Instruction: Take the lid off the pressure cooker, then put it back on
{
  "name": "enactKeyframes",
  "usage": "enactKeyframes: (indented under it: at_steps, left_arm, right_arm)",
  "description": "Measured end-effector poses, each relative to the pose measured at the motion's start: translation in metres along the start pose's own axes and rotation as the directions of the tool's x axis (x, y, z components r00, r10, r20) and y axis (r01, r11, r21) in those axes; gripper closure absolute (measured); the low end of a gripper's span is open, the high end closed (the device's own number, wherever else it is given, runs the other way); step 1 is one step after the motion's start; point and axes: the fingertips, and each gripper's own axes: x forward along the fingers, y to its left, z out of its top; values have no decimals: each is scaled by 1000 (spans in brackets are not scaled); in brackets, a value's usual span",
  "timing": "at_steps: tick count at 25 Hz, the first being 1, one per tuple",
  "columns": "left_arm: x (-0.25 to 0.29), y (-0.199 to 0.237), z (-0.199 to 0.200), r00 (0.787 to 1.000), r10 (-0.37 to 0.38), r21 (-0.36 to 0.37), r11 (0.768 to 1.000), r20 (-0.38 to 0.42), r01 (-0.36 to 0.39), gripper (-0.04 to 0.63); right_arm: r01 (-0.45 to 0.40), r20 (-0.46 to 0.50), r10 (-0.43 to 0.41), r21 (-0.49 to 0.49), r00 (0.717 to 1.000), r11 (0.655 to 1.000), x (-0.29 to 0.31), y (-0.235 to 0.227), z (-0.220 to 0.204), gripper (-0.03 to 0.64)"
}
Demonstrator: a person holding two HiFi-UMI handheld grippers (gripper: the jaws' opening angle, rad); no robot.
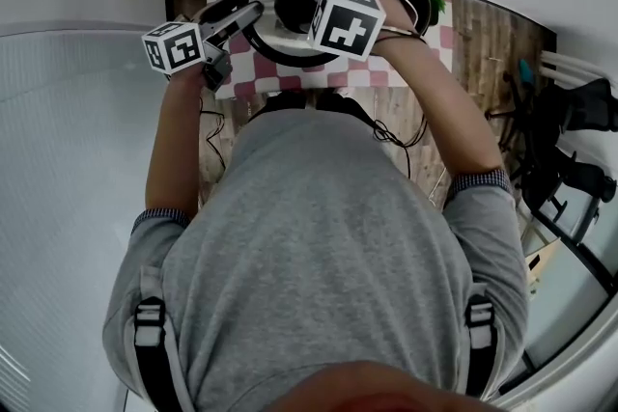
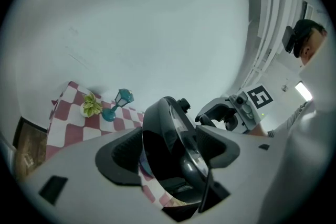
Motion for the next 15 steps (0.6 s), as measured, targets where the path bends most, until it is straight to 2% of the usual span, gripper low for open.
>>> enactKeyframes:
  at_steps: [5,11,15]
  left_arm:
    - [43,-25,0,998,-46,42,998,-37,47,250]
    - [84,-51,2,997,-55,170,983,-63,65,250]
    - [108,-62,-2,994,-61,215,973,-94,80,250]
  right_arm:
    - [31,-7,-31,66,1000,997,-23,-11,-35,324]
    - [30,-7,-30,159,1000,987,-45,-19,-77,324]
    - [34,-19,-31,210,999,977,-57,-22,-106,324]
